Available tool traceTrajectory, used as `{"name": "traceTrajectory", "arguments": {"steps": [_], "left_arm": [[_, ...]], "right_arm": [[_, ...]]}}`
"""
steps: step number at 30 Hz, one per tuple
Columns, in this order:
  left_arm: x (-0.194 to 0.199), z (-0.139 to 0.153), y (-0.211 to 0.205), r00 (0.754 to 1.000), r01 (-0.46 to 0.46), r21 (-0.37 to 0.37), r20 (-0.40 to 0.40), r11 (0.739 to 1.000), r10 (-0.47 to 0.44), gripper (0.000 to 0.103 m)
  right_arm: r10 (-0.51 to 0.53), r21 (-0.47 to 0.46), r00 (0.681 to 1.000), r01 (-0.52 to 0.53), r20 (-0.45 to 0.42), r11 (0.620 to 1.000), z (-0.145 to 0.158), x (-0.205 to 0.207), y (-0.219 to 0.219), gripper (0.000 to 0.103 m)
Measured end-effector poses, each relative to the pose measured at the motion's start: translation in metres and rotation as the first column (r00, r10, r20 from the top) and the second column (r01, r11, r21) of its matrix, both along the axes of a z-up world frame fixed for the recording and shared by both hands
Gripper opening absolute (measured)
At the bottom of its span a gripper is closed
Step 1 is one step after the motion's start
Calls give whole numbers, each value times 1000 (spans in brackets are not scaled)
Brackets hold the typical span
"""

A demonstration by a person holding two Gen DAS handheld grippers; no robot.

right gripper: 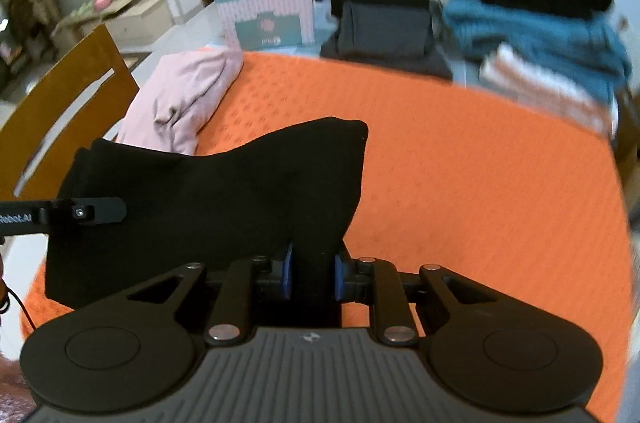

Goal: Fold clothes
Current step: 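Carry the folded black garment with both tools onto the clothes stack and release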

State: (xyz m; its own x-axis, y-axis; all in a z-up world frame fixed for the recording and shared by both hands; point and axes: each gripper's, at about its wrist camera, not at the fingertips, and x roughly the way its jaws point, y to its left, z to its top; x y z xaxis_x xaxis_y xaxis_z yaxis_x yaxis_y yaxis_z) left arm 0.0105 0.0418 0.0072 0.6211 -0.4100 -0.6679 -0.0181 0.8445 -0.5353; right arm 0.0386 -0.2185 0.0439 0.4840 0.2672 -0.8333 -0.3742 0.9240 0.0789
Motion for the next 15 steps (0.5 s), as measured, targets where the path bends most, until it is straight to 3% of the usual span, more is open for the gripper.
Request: {"name": "traceTrajectory", "arguments": {"steps": [7, 10, 15], "left_arm": [[34, 15, -42, 992, -126, -82, -6, 989, 126, 21], [59, 21, -59, 985, -172, -105, -6, 979, 173, 21], [116, 33, -78, 955, -294, -163, -12, 942, 296, 21]], "right_arm": [[187, -131, 979, -176, 82, 976, 34, 81, -17, 22], [279, -199, 953, -253, 121, 947, 48, 122, -16, 22], [414, -291, 895, -357, 165, 888, 63, 195, -15, 22]]}}
